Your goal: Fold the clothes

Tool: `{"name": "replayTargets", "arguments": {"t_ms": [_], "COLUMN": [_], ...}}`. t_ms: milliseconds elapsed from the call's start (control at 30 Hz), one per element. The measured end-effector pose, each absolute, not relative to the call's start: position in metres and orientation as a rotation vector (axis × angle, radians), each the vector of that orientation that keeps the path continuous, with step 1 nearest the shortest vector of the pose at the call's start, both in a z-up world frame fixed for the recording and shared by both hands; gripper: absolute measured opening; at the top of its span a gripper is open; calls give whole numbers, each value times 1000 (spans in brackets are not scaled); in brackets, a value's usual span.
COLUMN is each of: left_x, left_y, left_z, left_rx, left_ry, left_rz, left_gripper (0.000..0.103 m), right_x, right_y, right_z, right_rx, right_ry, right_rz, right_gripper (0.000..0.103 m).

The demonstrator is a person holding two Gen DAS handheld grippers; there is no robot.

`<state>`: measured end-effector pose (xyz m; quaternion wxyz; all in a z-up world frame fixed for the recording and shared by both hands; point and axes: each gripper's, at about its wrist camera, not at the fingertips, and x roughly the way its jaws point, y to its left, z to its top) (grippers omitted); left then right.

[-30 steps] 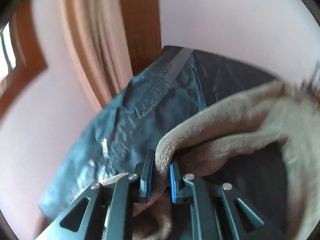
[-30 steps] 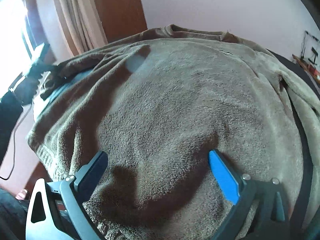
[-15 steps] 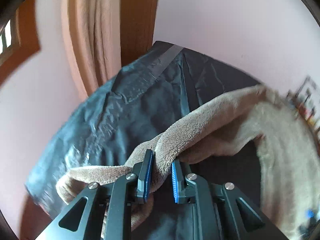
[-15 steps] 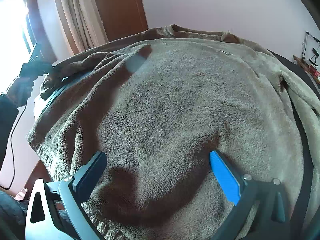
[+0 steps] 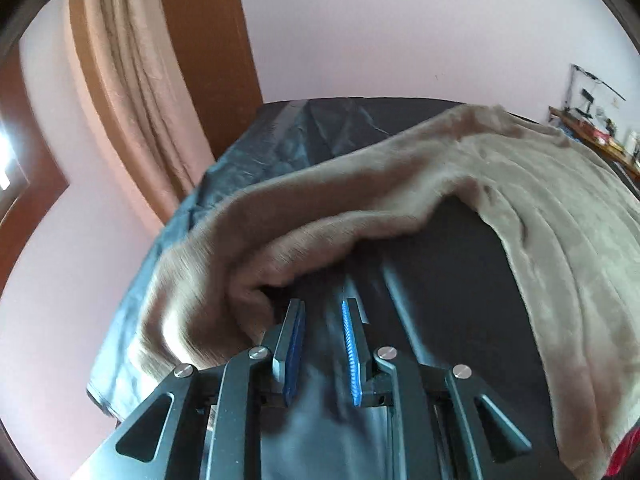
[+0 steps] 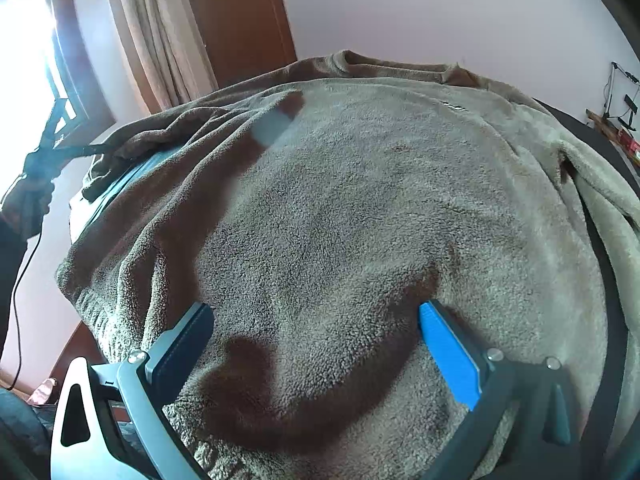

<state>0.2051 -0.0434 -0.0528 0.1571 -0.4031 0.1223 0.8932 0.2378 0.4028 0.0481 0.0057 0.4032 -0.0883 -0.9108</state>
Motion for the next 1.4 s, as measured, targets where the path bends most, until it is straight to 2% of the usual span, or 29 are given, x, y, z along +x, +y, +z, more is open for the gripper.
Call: {"name": "replayTargets", "arguments": {"t_ms": [200,467,633,833,1033,1200,1267,1400], "left_x": [260,359,387,392,417,423,423,419], "left_y": [-12,29,34,23,24,38,37,34], "left_z": [-62,-77,-85,-74,-71,-88,-91,-91], "left_rx": [-1032,-873,-800,-773,-719,-735,-742,-771], "left_ry": [335,508,631,511,580,654,633,571], "left_rz": [2386,2062,2076,2058,1978,2004,2011,2026], "left_gripper": [20,20,20,20,20,20,20,20], "right_x": [240,262,287,335,373,385,390,397], "right_y": [407,419,407,399,392,392,395,399], "right_z": [49,57,60,60,72,68,64,55], "right_rx": [1237,1086,1087,1094,1096,1211,1266,1358], "right_ry": [-311,-424,-293,-155,-13,106,150,252], "right_rz": [-2862,-2965,-3050,-3101,-3146,-3083,-3073,-3068], "right_gripper": [102,102,102,102,102,92,77,75]}}
